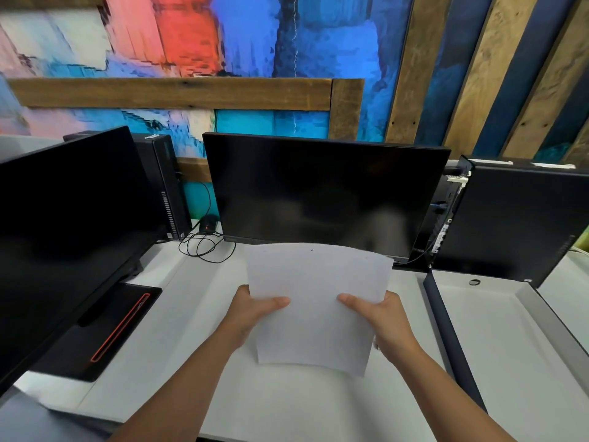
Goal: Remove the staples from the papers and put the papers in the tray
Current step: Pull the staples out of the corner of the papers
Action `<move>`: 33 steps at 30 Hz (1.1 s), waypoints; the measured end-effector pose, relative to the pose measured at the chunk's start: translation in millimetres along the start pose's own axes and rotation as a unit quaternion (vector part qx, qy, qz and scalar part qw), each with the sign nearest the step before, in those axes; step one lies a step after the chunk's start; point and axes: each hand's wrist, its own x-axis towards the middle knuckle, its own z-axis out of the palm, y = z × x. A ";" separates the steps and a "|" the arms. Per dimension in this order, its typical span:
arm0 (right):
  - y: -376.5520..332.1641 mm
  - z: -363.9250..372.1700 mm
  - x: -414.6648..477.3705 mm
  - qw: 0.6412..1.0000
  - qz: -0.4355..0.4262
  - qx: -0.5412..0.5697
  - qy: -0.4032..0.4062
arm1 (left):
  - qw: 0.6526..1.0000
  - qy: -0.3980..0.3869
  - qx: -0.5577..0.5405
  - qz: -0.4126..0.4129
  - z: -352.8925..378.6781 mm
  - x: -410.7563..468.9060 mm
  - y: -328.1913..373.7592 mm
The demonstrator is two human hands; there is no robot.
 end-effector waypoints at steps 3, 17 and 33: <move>16.2 -0.4 1.5 1.000 0.013 -0.027 0.006 | 1.000 0.007 -0.001 -0.014 -0.2 -1.5 -9.2; 69.0 -3.5 0.7 0.985 0.070 -0.151 0.044 | 0.996 -0.005 0.062 -0.068 -9.8 6.6 -46.2; 57.9 15.6 -0.9 0.967 0.044 -0.167 0.187 | 0.989 -0.065 0.106 -0.074 -16.3 10.0 -17.2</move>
